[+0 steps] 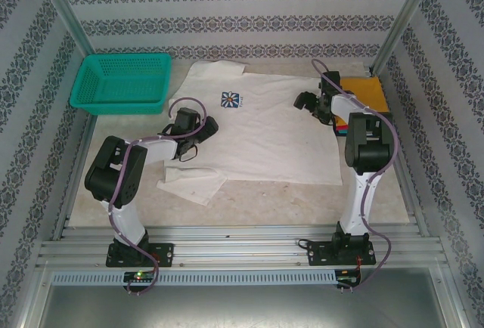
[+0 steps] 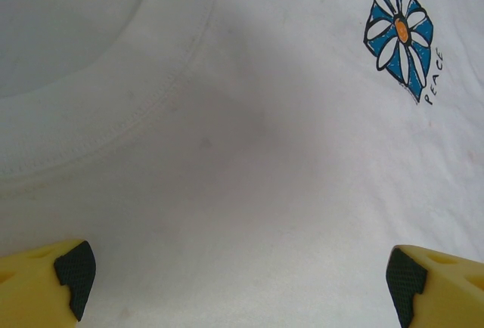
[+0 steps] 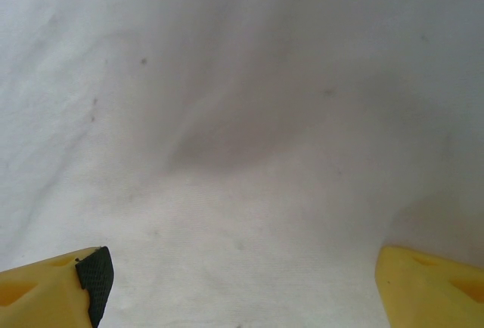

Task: Fold and stack the t-shirts

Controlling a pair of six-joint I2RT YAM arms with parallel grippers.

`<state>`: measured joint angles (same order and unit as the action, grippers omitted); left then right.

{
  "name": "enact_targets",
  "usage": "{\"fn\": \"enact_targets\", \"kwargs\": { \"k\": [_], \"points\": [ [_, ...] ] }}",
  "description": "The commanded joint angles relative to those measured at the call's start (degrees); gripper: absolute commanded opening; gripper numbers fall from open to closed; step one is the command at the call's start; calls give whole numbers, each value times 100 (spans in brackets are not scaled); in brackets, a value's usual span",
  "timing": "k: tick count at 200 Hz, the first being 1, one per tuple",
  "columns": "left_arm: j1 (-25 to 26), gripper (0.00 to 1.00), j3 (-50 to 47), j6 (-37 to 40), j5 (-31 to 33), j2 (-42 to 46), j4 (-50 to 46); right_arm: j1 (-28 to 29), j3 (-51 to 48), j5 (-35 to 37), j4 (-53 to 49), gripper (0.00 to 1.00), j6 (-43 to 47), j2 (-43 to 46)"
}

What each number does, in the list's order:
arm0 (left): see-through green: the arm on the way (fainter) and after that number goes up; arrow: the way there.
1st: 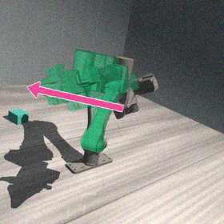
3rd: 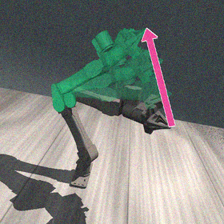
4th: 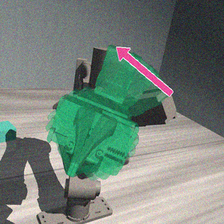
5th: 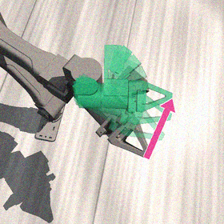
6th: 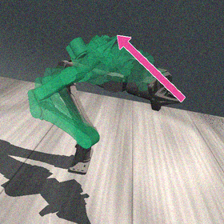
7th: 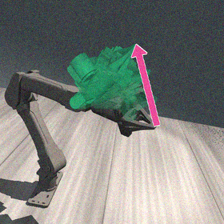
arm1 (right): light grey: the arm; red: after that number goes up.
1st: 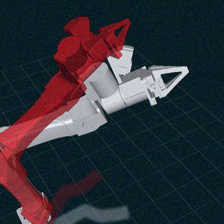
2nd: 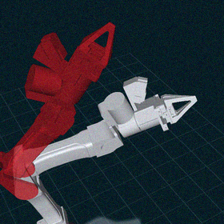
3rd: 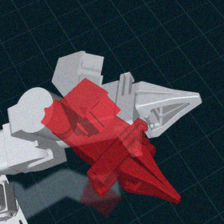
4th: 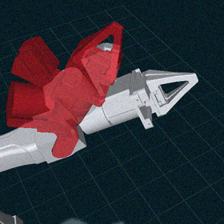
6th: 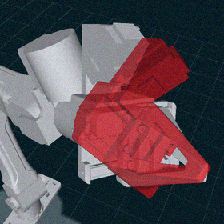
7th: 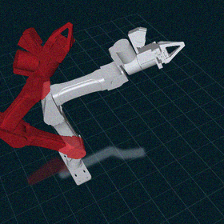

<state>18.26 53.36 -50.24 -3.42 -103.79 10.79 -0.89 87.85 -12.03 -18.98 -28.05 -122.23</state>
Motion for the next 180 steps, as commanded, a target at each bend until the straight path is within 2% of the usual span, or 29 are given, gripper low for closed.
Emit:
{"fn": "enact_targets", "kwargs": {
  "k": [1,30,88,125,159,180],
  "points": [
    [-92,100,-56,-99,29,44,-543,-230,-94,115,90,89,129,473],
    [-165,100,-19,-118,-37,-79,-562,-593,113,-90,-168,89,100,267],
    [-244,100,5,-118,-141,-111,-573,-928,500,272,-607,90,134,-177],
    [-241,100,43,-109,-225,-142,-554,-862,506,-204,-489,90,161,-23],
    [-243,100,35,-50,-338,19,-499,-716,228,-316,-112,90,264,513],
    [-242,100,-7,-30,-310,178,-505,-692,294,-258,74,90,219,502]
  ]
}}
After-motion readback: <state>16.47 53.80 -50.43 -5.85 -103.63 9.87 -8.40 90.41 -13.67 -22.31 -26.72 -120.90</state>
